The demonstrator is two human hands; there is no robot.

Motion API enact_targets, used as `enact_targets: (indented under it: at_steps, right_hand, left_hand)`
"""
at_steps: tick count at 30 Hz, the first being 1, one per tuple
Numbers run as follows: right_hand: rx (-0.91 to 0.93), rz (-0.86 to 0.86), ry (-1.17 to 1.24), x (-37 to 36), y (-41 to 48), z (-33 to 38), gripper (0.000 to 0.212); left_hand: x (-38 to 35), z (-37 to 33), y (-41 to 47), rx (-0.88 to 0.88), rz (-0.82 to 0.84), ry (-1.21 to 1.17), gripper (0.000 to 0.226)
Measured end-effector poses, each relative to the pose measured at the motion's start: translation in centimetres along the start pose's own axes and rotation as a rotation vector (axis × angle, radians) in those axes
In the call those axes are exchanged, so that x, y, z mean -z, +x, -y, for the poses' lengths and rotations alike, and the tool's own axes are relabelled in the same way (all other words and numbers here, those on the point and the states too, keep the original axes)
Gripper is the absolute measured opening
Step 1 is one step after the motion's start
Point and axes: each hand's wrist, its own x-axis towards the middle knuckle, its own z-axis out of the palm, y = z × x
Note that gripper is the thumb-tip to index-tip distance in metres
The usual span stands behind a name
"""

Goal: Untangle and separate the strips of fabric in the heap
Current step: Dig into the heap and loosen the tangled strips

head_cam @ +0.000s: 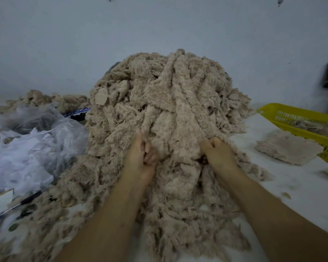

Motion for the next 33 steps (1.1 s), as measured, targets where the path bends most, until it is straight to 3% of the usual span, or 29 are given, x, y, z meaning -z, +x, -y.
enact_targets:
  at_steps: [2,6,10,12,15,18,21,26,31,33]
  right_hand:
    - [0.109,0.13,-0.021,-0.7,-1.0,0.3,0.035]
    - [0.303,0.361,-0.116,-2.4,-3.0,1.8,0.035]
    - [0.457,0.728,-0.375,-3.6,-5.4,2.5,0.034]
    - [0.466,0.816,-0.39,-4.3,-6.1,2.3,0.035]
    - [0.405,0.763,-0.31,-4.1,-5.6,1.7,0.037]
    - [0.29,0.575,-0.274,-3.3,-4.6,1.6,0.042]
    - [0.105,0.331,-0.226,-3.1,-3.6,1.3,0.049]
    - [-0.142,0.367,0.205,-3.0,-2.6,0.7,0.046]
    - [-0.049,0.266,0.287,-2.7,-1.9,0.8,0.012]
    - [0.028,0.202,0.253,-2.5,-1.9,0.9,0.017]
  left_hand:
    - [-0.4,1.0,-0.1,0.035,-0.045,0.22,0.027]
    - [-1.2,1.9,-0.5,0.142,0.016,0.536,0.047]
    - [-0.8,1.0,-0.7,0.268,0.167,0.346,0.046]
    - [-0.8,0.6,-0.9,0.329,0.168,0.171,0.041]
    - [-0.7,0.2,-0.9,0.376,0.139,0.005,0.038]
    - [-0.7,0.0,-0.8,0.331,0.155,-0.017,0.047]
    - [-0.9,0.4,-1.2,0.317,0.218,0.123,0.049]
    - [-1.7,0.8,-2.6,0.31,0.349,0.383,0.039]
    - [-2.0,0.8,-3.2,0.298,0.366,0.446,0.018]
    - [-2.1,0.9,-3.2,0.295,0.372,0.413,0.019]
